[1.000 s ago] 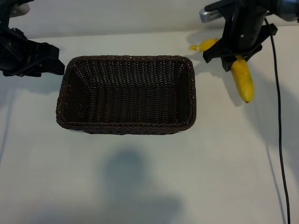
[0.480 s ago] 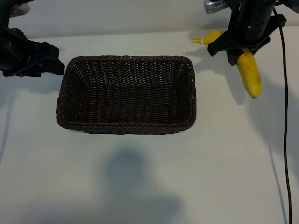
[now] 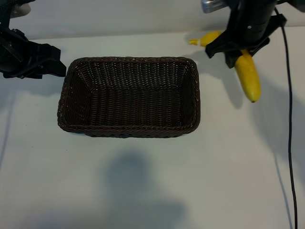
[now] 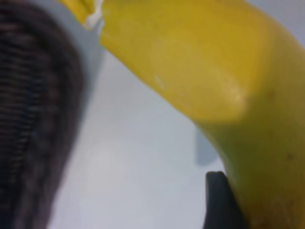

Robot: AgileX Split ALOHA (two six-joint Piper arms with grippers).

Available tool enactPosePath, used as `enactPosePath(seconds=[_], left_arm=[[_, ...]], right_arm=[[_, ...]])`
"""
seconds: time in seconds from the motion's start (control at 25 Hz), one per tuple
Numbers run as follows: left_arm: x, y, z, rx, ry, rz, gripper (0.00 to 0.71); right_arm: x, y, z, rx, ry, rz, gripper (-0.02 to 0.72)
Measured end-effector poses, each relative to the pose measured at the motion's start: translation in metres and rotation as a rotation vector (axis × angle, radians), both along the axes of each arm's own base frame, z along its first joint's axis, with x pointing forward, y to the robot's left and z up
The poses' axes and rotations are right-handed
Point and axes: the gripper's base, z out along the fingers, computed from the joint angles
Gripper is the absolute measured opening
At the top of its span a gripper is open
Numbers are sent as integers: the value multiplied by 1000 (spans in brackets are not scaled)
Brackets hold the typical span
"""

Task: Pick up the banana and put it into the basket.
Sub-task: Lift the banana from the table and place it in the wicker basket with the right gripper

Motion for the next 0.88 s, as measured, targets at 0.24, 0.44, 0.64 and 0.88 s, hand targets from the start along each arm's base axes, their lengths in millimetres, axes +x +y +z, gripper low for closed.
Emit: enactPosePath(seconds=[0.24,0.44,0.64,0.88], left_arm=[[0,0,0,0,0,0,592],[0,0,0,0,0,-1,592],[0,0,0,1,-1,-2,592],[0,0,0,1,-1,-2,592]], right_arm=[[-17,37,0,3,2,94,411],[-30,60,0,4,2,155,411],[-45,86,4,10,-9,223,411],[-54,107,15,49,-44,266,411]])
